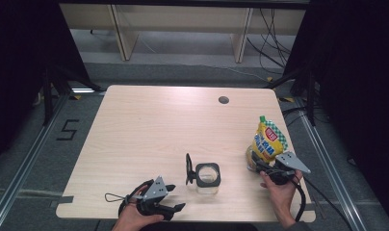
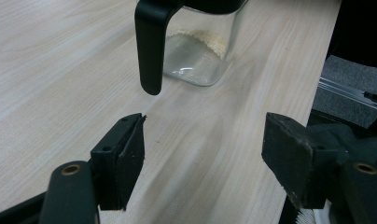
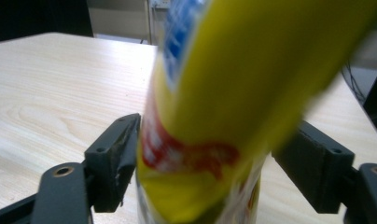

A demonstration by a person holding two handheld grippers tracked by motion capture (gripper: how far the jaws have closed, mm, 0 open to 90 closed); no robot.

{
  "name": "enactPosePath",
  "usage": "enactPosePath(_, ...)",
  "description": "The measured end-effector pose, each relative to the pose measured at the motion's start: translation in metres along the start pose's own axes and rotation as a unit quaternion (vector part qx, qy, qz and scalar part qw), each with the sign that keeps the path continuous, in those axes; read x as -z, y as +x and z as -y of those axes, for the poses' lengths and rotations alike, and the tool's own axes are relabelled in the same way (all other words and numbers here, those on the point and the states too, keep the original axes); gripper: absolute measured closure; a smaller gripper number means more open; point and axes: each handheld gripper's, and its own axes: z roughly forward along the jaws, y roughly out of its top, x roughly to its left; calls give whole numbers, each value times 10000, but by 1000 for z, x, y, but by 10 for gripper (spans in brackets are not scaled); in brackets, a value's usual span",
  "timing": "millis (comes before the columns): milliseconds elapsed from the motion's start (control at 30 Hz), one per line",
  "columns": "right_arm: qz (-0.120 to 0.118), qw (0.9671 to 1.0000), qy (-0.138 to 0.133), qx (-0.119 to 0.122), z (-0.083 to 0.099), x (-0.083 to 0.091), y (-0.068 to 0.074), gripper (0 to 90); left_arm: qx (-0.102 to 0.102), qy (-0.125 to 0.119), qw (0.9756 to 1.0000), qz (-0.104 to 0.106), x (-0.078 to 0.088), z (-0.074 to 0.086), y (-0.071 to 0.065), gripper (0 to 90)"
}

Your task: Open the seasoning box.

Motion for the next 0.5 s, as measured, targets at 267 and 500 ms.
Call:
enactPosePath(267, -142, 9996, 117, -213, 7, -7, 0, 234, 165, -6, 9999, 23, -1, 1, -2, 295)
enactPosePath(500, 81, 10000, 38, 33, 9, -14, 0, 234, 94, 11, 10000, -8, 0, 1, -2, 295)
